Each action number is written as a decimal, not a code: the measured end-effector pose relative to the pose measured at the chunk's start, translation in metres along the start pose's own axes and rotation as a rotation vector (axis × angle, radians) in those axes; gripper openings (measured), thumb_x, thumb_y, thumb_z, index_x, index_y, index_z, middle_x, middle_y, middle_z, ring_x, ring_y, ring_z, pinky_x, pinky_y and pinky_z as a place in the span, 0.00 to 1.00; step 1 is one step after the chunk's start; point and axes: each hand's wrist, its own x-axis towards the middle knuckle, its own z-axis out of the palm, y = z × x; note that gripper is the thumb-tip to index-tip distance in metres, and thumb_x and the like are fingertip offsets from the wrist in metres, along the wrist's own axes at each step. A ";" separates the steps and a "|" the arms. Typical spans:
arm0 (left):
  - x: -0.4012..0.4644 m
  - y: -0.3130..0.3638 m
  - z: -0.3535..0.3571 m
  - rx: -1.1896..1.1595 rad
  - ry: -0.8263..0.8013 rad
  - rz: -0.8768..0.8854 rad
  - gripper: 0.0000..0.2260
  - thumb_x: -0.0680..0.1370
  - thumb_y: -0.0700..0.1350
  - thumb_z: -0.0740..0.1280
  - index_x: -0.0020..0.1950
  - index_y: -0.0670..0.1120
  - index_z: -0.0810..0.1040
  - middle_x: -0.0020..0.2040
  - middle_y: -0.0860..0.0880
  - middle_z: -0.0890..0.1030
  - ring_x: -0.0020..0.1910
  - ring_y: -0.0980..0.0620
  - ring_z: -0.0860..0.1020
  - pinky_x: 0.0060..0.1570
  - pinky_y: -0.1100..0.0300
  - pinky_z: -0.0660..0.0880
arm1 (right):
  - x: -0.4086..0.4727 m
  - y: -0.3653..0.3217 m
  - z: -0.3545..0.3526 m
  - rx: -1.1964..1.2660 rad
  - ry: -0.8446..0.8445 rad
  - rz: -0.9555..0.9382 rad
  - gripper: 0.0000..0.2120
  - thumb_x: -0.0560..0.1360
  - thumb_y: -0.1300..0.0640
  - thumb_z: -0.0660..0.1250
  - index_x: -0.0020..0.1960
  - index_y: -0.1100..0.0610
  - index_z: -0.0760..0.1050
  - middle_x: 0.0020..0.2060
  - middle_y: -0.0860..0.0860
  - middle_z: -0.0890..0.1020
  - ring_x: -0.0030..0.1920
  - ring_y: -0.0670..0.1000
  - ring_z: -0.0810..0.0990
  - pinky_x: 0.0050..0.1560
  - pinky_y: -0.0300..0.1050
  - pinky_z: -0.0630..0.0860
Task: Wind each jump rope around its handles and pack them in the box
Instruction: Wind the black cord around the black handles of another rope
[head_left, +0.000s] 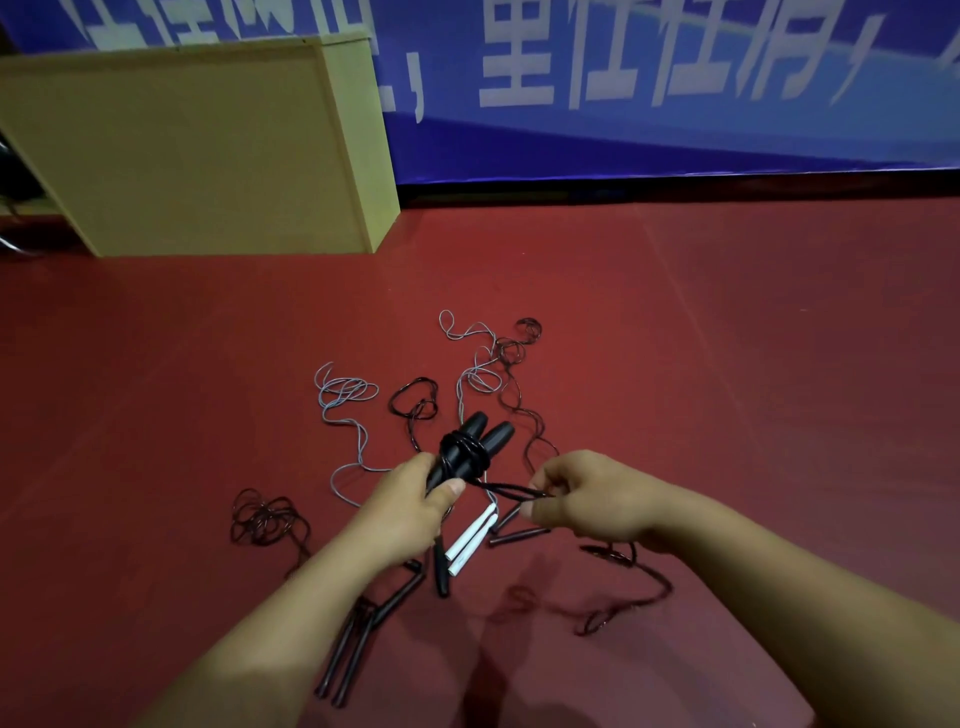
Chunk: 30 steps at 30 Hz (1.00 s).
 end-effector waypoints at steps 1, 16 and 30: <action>0.000 0.000 0.000 0.026 -0.006 0.002 0.08 0.81 0.48 0.64 0.53 0.43 0.74 0.36 0.49 0.77 0.34 0.47 0.81 0.43 0.44 0.81 | 0.000 -0.001 0.001 -0.010 0.003 -0.019 0.11 0.74 0.50 0.71 0.44 0.58 0.78 0.30 0.46 0.73 0.29 0.44 0.68 0.33 0.40 0.65; -0.023 0.030 0.013 0.196 -0.382 0.136 0.07 0.80 0.48 0.65 0.44 0.51 0.69 0.36 0.50 0.80 0.24 0.53 0.77 0.25 0.62 0.73 | 0.003 0.002 0.003 -0.300 0.323 -0.318 0.06 0.73 0.52 0.72 0.50 0.51 0.82 0.42 0.43 0.82 0.43 0.41 0.77 0.42 0.30 0.68; -0.035 0.027 -0.012 -0.310 -0.711 0.184 0.09 0.79 0.51 0.66 0.49 0.45 0.78 0.34 0.47 0.78 0.23 0.53 0.72 0.25 0.66 0.69 | 0.003 0.009 -0.017 0.310 -0.034 -0.127 0.11 0.69 0.57 0.76 0.42 0.57 0.75 0.32 0.48 0.76 0.31 0.44 0.73 0.33 0.36 0.70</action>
